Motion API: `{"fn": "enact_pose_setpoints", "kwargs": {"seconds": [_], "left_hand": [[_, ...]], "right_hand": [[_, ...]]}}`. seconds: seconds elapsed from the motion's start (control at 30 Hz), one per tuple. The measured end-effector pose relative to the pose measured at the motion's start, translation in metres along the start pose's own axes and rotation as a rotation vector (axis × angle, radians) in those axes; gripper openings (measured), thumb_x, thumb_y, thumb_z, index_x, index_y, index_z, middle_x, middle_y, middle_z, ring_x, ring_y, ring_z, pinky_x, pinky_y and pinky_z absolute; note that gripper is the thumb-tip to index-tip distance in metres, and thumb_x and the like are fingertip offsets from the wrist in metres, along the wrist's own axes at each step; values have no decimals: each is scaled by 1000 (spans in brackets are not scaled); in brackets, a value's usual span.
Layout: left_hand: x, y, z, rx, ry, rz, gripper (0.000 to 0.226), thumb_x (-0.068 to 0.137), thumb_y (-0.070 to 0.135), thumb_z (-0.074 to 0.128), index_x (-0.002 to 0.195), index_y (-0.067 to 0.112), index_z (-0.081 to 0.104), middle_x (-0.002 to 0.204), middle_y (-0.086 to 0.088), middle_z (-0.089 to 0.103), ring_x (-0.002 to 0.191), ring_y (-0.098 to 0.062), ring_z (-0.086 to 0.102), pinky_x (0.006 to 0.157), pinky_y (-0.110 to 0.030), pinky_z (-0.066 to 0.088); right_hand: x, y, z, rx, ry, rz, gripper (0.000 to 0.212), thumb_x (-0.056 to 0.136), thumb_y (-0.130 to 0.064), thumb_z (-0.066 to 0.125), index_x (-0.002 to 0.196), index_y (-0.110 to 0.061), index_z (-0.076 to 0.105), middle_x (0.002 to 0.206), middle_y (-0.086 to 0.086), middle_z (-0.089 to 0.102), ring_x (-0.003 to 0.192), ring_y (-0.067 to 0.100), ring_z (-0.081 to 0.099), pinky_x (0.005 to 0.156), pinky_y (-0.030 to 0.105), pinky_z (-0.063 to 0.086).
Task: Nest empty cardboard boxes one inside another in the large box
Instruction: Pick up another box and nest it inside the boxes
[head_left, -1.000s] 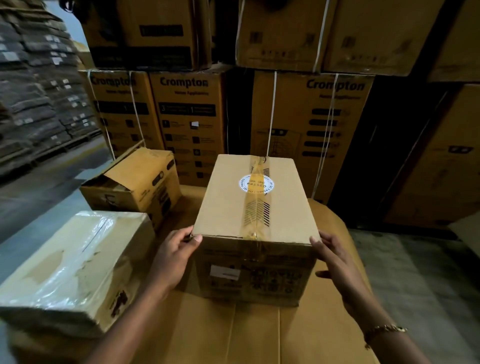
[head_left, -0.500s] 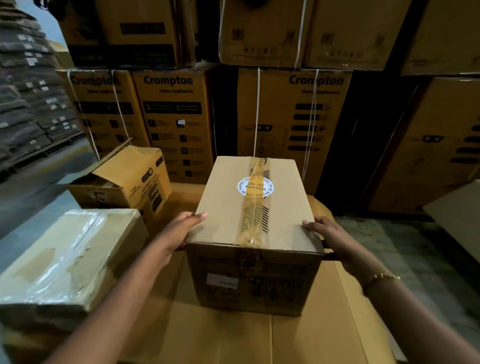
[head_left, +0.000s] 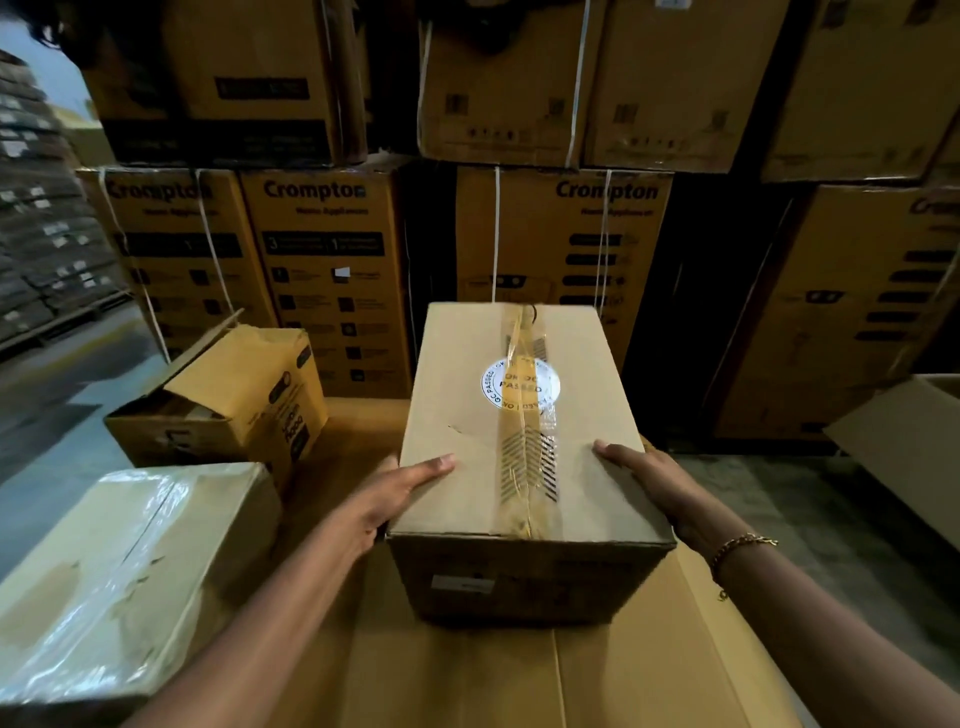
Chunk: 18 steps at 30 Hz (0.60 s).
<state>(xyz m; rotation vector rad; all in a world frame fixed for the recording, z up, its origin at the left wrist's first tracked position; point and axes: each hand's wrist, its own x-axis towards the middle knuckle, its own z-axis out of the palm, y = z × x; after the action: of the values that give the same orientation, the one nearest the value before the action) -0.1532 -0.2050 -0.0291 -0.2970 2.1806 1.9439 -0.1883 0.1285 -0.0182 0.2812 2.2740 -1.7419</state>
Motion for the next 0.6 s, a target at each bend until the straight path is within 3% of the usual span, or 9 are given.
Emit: {"fn": "enact_pose_setpoints", "kwargs": {"seconds": [0.13, 0.27, 0.33, 0.4, 0.43, 0.5, 0.57, 0.6], "left_hand": [[3, -21, -1, -30, 12, 120, 99, 41, 59, 94, 124, 27, 52, 120, -3, 71, 106, -20, 70, 92, -42, 57], [4, -64, 1, 233, 85, 139, 111, 48, 57, 92, 139, 20, 41, 126, 4, 58, 116, -15, 57, 100, -32, 48], [3, -92, 4, 371, 136, 117, 102, 64, 47, 89, 145, 16, 37, 134, 4, 52, 122, -14, 51, 104, -32, 45], [5, -120, 3, 458, 149, 76, 100, 65, 61, 82, 144, 17, 38, 140, 0, 52, 126, -17, 52, 106, -38, 47], [7, -131, 2, 479, 128, 44, 101, 65, 67, 78, 143, 17, 38, 141, -3, 53, 126, -20, 54, 104, -41, 49], [-3, -130, 5, 451, 98, 19, 83, 76, 51, 79, 141, 14, 42, 140, -8, 56, 123, -23, 57, 102, -43, 51], [-20, -106, 3, 323, 68, -14, 68, 82, 31, 80, 138, 14, 46, 136, -8, 60, 117, -21, 60, 98, -41, 52], [-30, -85, -5, 190, 31, -41, 68, 78, 30, 83, 135, 17, 48, 131, -7, 62, 112, -19, 61, 92, -39, 52]], "right_hand": [[-9, 13, 4, 27, 18, -236, 90, 58, -71, 81, 136, -39, 48, 125, -6, 65, 107, 17, 66, 88, 41, 57], [-20, 45, 15, -37, -54, -284, 74, 83, -31, 79, 141, -44, 34, 129, -14, 53, 114, 11, 58, 81, 27, 55], [-23, 64, 23, -68, -41, -246, 76, 87, -22, 76, 143, -43, 30, 130, -15, 50, 113, 6, 54, 80, 22, 53], [-25, 81, 31, -121, -4, -239, 73, 89, -12, 72, 144, -38, 30, 129, -17, 49, 110, 2, 52, 81, 18, 51], [-27, 87, 33, -163, 18, -227, 71, 90, -8, 69, 144, -35, 32, 131, -15, 50, 112, 4, 51, 85, 20, 52], [-30, 96, 28, -193, -6, -189, 63, 93, -1, 62, 143, -33, 39, 138, -8, 51, 123, 11, 52, 95, 28, 52], [-35, 88, 10, -80, -67, -160, 49, 96, 3, 54, 129, -34, 55, 137, -3, 59, 120, 16, 59, 95, 32, 54], [-37, 75, -2, 31, -78, -155, 43, 97, 2, 50, 123, -31, 61, 134, 2, 63, 117, 19, 63, 95, 38, 55]]}}
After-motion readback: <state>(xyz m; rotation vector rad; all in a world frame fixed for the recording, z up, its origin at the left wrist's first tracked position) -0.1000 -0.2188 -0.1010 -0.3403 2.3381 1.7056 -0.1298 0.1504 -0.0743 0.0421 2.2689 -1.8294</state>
